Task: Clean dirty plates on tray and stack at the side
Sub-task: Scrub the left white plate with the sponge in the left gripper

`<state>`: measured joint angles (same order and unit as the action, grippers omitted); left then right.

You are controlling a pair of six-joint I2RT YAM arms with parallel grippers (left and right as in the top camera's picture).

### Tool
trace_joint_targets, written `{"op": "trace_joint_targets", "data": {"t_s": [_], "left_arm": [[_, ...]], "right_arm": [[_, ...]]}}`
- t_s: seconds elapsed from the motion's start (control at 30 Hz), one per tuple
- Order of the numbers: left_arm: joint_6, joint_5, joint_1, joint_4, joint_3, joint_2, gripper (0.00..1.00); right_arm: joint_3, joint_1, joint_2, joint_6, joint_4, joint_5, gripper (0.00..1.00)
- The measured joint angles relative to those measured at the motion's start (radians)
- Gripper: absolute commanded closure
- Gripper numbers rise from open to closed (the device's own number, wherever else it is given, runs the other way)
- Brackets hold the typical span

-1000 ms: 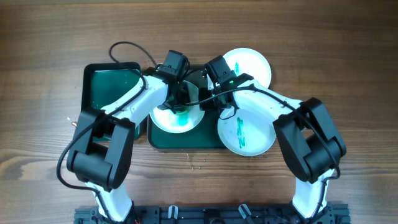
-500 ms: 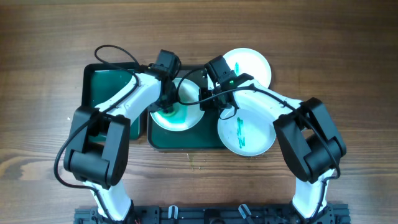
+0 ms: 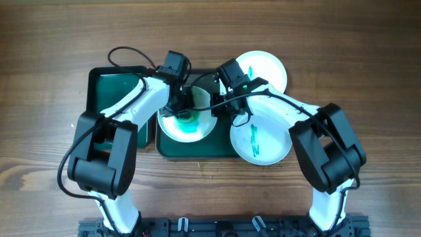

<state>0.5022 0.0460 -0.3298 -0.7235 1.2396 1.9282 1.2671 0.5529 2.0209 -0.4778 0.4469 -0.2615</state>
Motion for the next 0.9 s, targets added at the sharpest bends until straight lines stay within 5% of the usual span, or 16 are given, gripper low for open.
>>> {"op": "trace_joint_targets", "data": {"t_s": [0.13, 0.33, 0.43, 0.63, 0.9], "left_arm": [[0.030, -0.062, 0.000, -0.085, 0.003, 0.000, 0.96], [-0.172, 0.272, 0.003, -0.077, 0.003, 0.000, 0.96], [-0.182, 0.312, 0.002, -0.045, 0.003, 0.000, 0.96], [-0.039, 0.127, 0.032, -0.033, 0.003, 0.000, 0.96], [0.122, -0.098, 0.007, -0.214, 0.006, 0.000, 0.96]], "right_arm": [[0.000, 0.002, 0.000, 0.002, 0.001, -0.005, 0.96], [0.000, 0.002, 0.000, 0.003, 0.003, -0.004, 0.96], [0.000, 0.002, 0.000, 0.003, 0.004, -0.004, 0.96], [0.000, 0.002, 0.000, 0.003, 0.004, -0.004, 0.96], [0.000, 0.002, 0.000, 0.004, 0.003, -0.007, 0.96]]}}
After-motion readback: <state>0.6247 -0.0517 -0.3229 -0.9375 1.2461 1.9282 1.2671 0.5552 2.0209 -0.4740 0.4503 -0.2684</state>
